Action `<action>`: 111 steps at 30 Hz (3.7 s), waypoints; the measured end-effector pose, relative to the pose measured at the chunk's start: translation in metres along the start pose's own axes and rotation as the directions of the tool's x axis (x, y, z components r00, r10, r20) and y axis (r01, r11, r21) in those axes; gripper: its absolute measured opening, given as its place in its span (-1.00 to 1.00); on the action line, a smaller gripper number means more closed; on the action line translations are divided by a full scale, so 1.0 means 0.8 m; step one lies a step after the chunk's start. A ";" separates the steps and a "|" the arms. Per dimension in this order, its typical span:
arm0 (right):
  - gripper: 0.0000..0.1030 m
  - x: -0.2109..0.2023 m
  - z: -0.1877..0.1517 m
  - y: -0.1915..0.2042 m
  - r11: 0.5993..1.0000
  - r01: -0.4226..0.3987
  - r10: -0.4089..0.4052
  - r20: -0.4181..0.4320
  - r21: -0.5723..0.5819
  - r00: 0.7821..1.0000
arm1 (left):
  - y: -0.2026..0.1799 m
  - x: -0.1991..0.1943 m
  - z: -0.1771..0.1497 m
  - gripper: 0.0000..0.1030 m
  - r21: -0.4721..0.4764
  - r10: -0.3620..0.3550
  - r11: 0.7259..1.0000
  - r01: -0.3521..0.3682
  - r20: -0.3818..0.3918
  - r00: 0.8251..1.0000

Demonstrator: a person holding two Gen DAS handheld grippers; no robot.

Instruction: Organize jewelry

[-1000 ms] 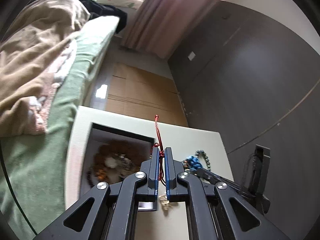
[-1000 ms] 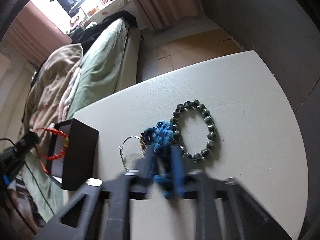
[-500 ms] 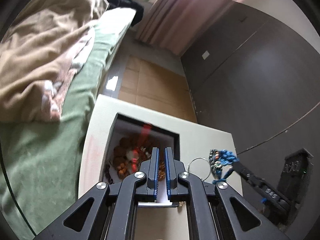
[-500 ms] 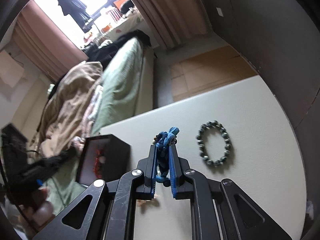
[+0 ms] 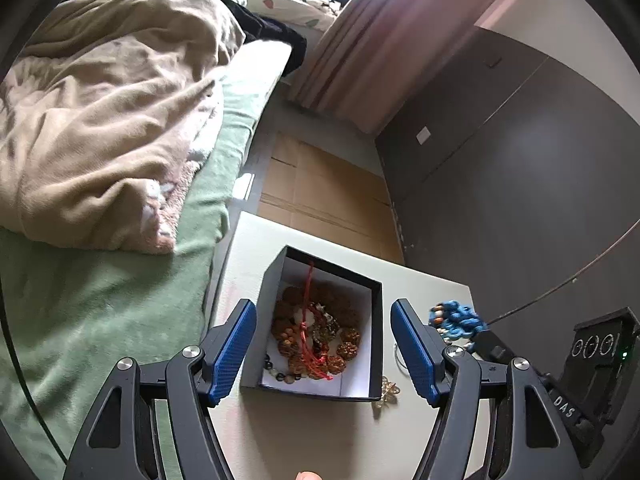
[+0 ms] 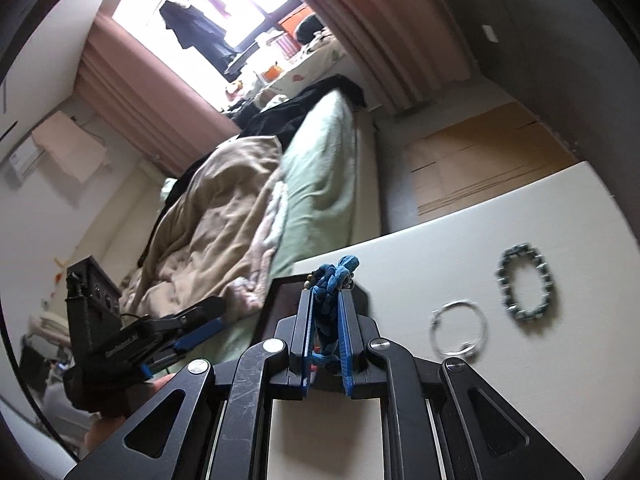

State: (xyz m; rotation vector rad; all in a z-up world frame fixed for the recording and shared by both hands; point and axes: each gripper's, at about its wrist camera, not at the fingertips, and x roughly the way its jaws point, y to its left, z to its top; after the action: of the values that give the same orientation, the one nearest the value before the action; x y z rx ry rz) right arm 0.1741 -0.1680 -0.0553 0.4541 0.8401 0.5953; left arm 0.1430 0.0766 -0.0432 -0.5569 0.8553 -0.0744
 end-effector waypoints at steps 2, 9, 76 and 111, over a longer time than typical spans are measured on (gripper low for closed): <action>-0.75 0.010 -0.003 0.009 1.000 -0.009 0.009 -0.005 -0.006 1.000 | 0.003 -0.004 0.002 0.37 -0.008 -0.003 1.000 0.003 0.007 1.000; -0.75 0.040 -0.012 0.021 1.000 -0.028 0.028 -0.021 0.005 0.999 | 0.011 -0.007 0.008 0.37 -0.033 -0.014 0.999 0.014 0.006 1.000; 0.84 -0.130 0.012 -0.159 0.922 0.333 -0.339 -0.006 0.198 0.941 | -0.182 0.105 -0.106 0.38 0.404 0.063 0.915 -0.008 -0.124 0.990; 0.82 -0.088 0.033 -0.189 0.925 0.317 -0.308 -0.073 0.212 0.949 | -0.184 0.190 -0.105 -0.97 0.446 0.202 0.888 -0.109 -0.168 0.965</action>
State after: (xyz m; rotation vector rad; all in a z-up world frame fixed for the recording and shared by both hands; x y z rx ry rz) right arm 0.2045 -0.3303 -0.0902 0.4990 0.9977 0.2151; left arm 0.2050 -0.1284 -0.1205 -0.0568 1.0505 -0.1741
